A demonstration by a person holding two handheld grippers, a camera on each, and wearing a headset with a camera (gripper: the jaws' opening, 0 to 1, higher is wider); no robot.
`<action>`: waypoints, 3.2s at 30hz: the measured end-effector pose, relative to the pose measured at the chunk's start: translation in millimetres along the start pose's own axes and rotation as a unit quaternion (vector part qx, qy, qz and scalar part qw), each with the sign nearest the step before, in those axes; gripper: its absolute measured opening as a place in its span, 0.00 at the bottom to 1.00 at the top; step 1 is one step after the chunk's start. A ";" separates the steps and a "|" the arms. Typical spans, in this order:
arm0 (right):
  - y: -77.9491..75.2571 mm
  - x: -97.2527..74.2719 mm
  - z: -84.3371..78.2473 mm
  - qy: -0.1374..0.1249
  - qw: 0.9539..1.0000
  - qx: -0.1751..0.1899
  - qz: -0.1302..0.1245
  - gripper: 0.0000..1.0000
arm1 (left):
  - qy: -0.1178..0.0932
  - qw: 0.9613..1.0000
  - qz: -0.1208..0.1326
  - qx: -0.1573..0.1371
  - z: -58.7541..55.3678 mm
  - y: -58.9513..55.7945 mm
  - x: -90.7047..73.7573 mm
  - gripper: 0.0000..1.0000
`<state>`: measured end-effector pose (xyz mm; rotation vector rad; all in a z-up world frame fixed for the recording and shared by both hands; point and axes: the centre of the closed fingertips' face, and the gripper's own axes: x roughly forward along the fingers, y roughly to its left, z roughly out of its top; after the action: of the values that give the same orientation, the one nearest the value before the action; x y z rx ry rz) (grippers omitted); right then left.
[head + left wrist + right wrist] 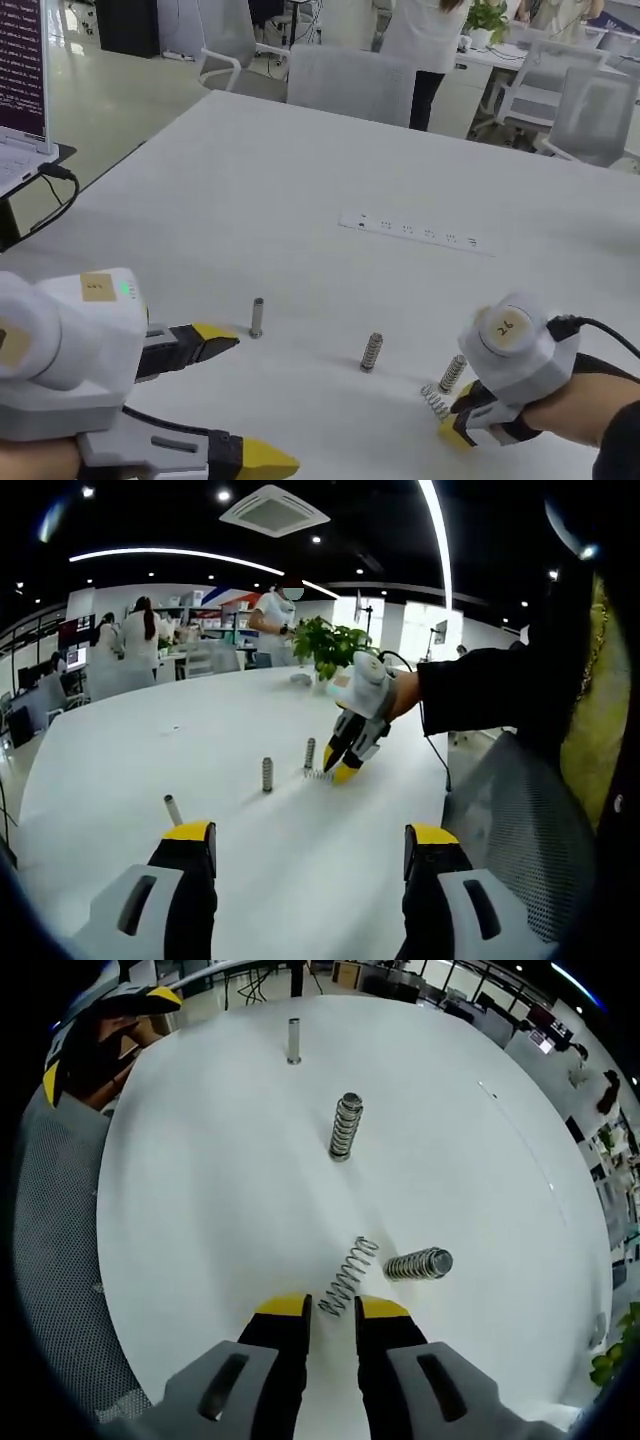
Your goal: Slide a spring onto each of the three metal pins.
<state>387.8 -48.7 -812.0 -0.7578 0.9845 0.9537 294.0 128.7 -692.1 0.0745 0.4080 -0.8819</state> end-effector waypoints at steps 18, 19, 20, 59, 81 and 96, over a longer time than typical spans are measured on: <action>-2.4 0.3 -3.5 -0.001 1.000 0.013 0.006 0.13 | 0.001 1.000 -0.001 0.000 -1.5 -0.7 0.5 0.72; -1.8 0.5 -3.4 -0.002 1.000 0.014 0.007 0.13 | 0.002 1.000 -0.001 0.000 -1.9 -0.6 0.6 0.72; -2.1 0.6 -2.9 -0.003 1.000 0.014 0.005 0.13 | 0.002 1.000 -0.001 0.000 -2.2 -0.6 0.6 0.72; 30.4 -18.6 6.2 -0.019 0.996 -0.046 0.071 0.08 | 0.006 1.000 -0.017 0.003 -5.1 -4.0 1.1 0.71; 75.1 -59.2 61.2 -0.106 0.975 -0.129 0.147 0.07 | 0.003 0.999 -0.032 0.007 -2.4 -4.7 -0.9 0.69; 132.2 -112.1 108.0 -0.179 0.933 -0.216 0.226 0.07 | -0.044 0.992 -0.116 0.001 19.3 -26.6 -10.8 0.56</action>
<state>276.9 63.0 -681.9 -0.6917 0.6375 1.6838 273.6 115.2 -667.6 -0.0104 0.3365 -1.1116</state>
